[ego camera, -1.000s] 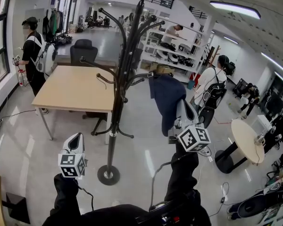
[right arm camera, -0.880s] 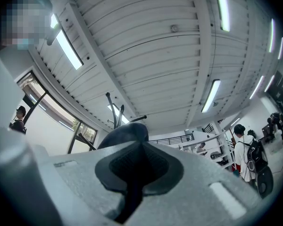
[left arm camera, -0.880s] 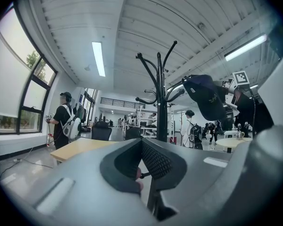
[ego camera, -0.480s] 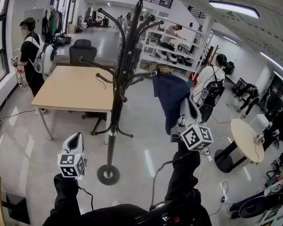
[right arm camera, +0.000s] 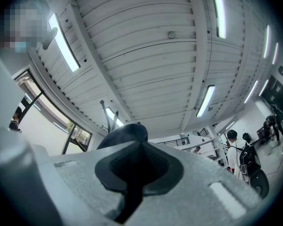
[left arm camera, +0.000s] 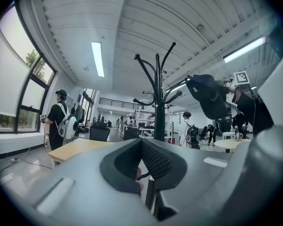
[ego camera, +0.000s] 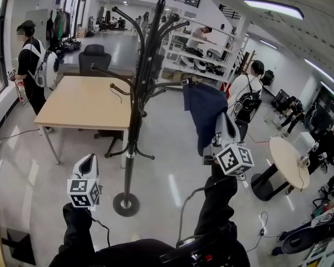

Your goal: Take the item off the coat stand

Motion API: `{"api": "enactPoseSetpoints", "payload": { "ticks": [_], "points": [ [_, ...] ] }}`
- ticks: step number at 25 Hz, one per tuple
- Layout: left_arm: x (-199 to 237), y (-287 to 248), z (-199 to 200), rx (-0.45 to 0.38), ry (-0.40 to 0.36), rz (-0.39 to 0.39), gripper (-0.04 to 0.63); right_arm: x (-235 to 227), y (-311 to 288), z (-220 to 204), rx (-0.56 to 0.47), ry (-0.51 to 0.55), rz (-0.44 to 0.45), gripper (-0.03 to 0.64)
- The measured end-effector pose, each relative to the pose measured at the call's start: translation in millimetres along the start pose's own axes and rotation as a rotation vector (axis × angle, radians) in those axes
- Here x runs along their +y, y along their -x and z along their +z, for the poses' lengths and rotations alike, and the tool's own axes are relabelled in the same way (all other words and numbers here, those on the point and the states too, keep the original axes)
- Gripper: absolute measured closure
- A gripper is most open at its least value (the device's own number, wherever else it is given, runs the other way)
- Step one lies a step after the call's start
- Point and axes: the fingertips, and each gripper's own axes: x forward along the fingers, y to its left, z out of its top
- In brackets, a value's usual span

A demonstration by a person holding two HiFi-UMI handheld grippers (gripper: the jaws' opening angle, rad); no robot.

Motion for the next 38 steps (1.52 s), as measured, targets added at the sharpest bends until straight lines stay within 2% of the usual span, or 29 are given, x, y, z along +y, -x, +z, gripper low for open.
{"api": "enactPoseSetpoints", "payload": {
  "ticks": [9, 21, 38],
  "points": [
    [-5, 0, 10, -0.004, 0.026, -0.013, 0.593, -2, 4, 12, -0.036, -0.011, -0.012, 0.606],
    [-25, -1, 0, 0.019, 0.021, -0.063, 0.592, -20, 31, 26, -0.039, -0.004, -0.067, 0.606],
    [-52, 29, -15, 0.038, 0.014, -0.123, 0.593, -13, 98, -7, 0.047, 0.019, -0.094, 0.606]
  ]
}}
